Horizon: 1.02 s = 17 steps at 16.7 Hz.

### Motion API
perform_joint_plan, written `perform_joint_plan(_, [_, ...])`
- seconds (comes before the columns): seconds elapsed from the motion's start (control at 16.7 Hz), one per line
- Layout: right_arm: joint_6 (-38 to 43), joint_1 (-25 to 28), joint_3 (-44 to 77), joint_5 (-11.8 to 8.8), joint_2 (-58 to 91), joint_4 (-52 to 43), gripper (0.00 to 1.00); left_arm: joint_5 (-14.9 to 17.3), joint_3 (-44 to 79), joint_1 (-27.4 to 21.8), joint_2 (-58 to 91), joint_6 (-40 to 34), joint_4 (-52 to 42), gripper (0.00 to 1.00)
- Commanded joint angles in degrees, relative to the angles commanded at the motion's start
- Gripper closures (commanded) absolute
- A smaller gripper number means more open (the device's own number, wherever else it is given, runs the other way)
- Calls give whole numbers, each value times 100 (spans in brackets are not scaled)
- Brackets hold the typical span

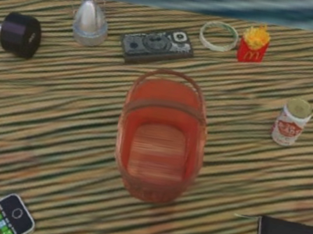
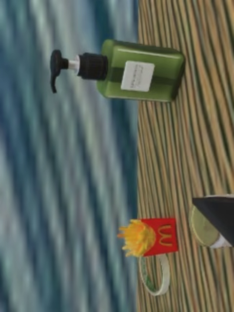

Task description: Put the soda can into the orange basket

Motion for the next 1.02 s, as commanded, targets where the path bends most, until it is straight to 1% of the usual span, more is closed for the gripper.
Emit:
perform_joint_plan(0.24, [-59, 44, 172, -23, 173, -119, 0, 0, 0, 0, 0, 0, 0, 0])
perform_joint_plan(0.42, [-277, 173, 856, -73, 888, -579, 0, 0, 0, 0, 0, 0, 0, 0])
perform_joint_plan(0.66, [-724, 362, 2414, -93, 2642, -1573, 0, 0, 0, 0, 0, 0, 0, 0])
perform_joint_plan(1.02, [-1556, 613, 5523, -26, 6322, -3506, 0, 0, 0, 0, 0, 0, 0, 0])
